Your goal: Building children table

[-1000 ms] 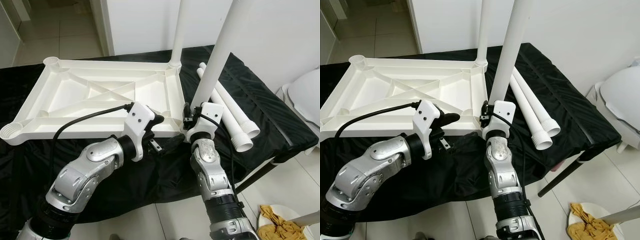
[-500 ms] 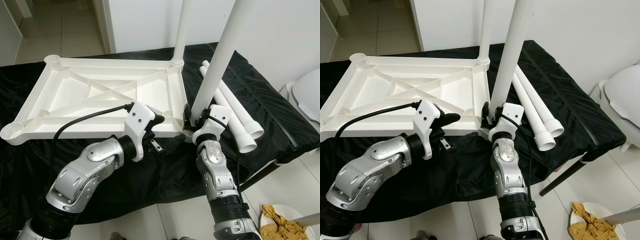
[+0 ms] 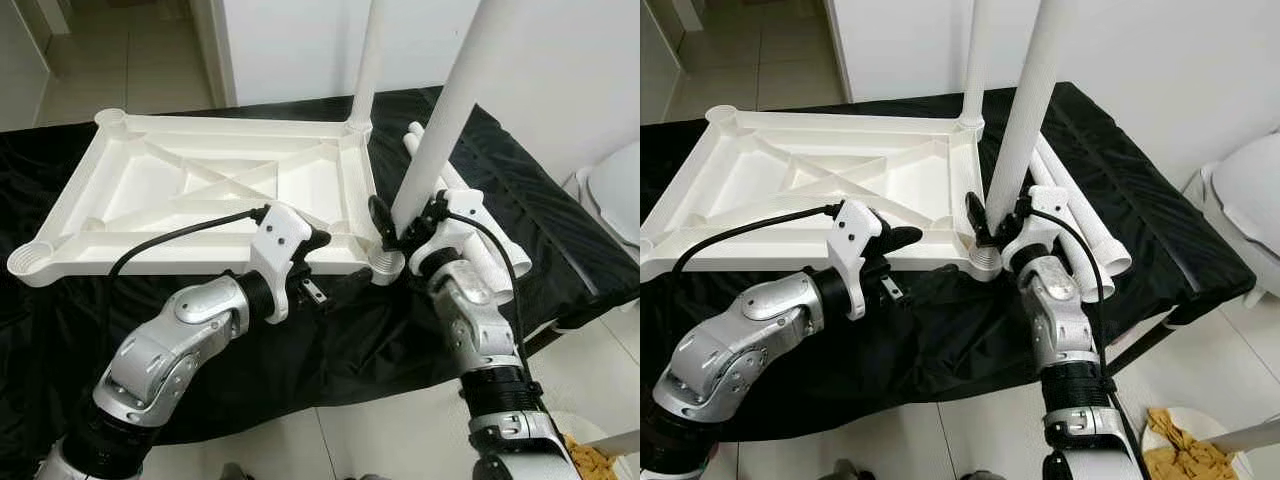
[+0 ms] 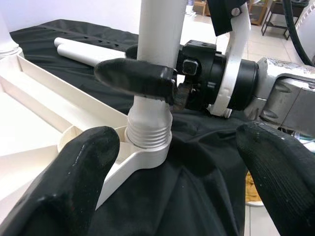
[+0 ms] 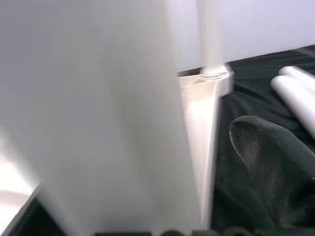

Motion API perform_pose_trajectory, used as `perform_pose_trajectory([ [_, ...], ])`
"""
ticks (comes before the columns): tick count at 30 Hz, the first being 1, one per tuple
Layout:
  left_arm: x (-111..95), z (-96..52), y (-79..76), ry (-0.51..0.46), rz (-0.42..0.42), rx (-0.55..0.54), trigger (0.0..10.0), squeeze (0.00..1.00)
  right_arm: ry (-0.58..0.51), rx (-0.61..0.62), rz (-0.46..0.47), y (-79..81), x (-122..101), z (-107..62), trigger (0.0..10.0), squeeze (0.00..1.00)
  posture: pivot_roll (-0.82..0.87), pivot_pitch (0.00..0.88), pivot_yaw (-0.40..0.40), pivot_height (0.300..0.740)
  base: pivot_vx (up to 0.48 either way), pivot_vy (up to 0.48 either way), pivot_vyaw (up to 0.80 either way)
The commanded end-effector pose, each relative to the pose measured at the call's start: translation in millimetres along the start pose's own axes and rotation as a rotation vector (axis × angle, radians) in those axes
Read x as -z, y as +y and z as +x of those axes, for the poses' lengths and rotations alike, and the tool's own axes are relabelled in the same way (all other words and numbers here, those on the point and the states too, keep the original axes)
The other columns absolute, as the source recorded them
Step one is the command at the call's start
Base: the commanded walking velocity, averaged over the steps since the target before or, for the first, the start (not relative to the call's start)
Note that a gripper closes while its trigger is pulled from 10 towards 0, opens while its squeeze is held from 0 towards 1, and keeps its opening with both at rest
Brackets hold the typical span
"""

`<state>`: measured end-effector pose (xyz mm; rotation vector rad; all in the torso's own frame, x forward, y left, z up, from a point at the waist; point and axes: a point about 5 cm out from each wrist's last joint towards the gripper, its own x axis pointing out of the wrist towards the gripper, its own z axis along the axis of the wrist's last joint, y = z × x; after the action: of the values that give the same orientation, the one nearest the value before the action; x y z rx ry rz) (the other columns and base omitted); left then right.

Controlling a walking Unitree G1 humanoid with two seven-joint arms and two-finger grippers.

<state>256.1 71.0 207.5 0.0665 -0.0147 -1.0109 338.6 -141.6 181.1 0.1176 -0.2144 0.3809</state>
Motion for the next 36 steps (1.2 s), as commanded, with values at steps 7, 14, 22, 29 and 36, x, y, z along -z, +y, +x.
perform_pose_trajectory([
  [7, -4, -0.3, -4.6, -0.005, 0.005, 0.065, 10.0, 0.0, 0.089, -0.256, 0.012, -17.7, -3, -11.8, 10.0, 0.0, -0.02, 0.076, 0.013, 0.74, 0.0, 0.0, 0.0],
  [14, -4, -0.4, -4.4, -0.005, 0.006, 0.065, 10.0, 0.0, 0.136, -0.346, -0.021, -24.7, -1, -17.2, 9.3, 0.0, -0.02, 0.074, 0.016, 0.74, 0.0, 0.0, 0.0],
  [22, -5, -0.5, -3.3, -0.004, 0.01, 0.065, 10.0, 0.0, 0.172, -0.378, -0.048, -35.8, -2, -18.4, 0.0, 0.0, -0.02, 0.072, 0.02, 0.74, 0.0, 0.0, 0.0],
  [29, -6, -0.5, -3.5, -0.004, 0.01, 0.067, 10.0, 0.0, 0.185, -0.408, -0.05, -33.3, 0, -18.7, 0.0, 0.0, -0.02, 0.076, 0.021, 0.74, 0.0, 0.0, 0.0],
  [36, -6, -0.1, -4.0, -0.003, 0.004, 0.066, 10.0, 0.0, 0.189, -0.388, -0.046, -24.5, 4, -18.0, 0.2, 0.0, -0.02, 0.08, 0.016, 0.74, 0.0, 0.0, 0.0],
])
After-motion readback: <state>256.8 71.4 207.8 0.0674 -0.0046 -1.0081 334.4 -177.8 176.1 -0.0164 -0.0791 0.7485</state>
